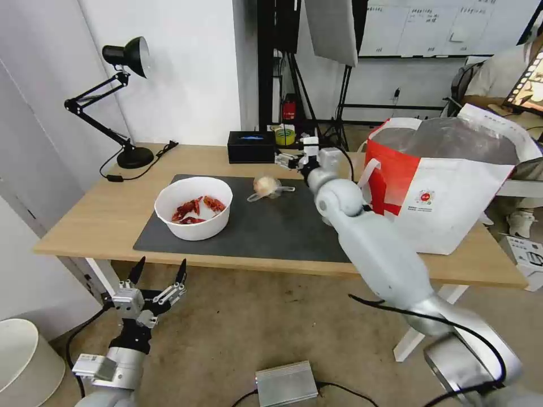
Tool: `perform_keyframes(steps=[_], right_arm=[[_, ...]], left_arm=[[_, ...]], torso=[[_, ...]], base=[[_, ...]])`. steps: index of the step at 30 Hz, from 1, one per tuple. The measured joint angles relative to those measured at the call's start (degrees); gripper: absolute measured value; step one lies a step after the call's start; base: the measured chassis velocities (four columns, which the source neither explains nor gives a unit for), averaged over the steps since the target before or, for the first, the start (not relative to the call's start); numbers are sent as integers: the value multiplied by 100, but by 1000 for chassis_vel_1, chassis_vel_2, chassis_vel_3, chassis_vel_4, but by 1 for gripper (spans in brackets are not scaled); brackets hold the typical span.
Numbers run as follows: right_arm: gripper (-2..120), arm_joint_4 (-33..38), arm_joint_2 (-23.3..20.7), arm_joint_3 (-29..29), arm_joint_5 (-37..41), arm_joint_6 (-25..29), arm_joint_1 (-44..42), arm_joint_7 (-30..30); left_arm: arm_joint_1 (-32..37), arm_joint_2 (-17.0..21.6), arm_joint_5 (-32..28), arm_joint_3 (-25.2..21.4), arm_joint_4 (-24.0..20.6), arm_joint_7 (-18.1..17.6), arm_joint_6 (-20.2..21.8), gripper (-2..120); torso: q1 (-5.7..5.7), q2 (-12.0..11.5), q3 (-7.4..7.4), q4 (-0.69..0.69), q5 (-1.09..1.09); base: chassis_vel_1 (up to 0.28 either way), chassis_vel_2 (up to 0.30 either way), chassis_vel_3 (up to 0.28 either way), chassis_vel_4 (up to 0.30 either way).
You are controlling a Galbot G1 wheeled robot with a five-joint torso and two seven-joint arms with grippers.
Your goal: Pick up the trash from the table and place it into the takeout bag.
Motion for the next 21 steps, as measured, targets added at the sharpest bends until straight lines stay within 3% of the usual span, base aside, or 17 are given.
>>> perform_keyframes(steps=[8,14,21], right_arm=[[100,-1007,416,-286,61,-595,562,-134],[100,-1279,629,-319,-18,-637,586,-123],[100,-2206,1029,-221,-817,-354,592,-185]], left_arm=[[27,-66,31,42,-57,8,-2,100],[42,-91,44,43,-67,14,-2,100],[34,-57,20,-47,21,26,-8,100]], torso=[[-1,0,0,0,0],[-1,0,0,0,0],[-1,1,0,0,0]], base=[[0,0,0,0],[0,0,0,0],[0,0,0,0]])
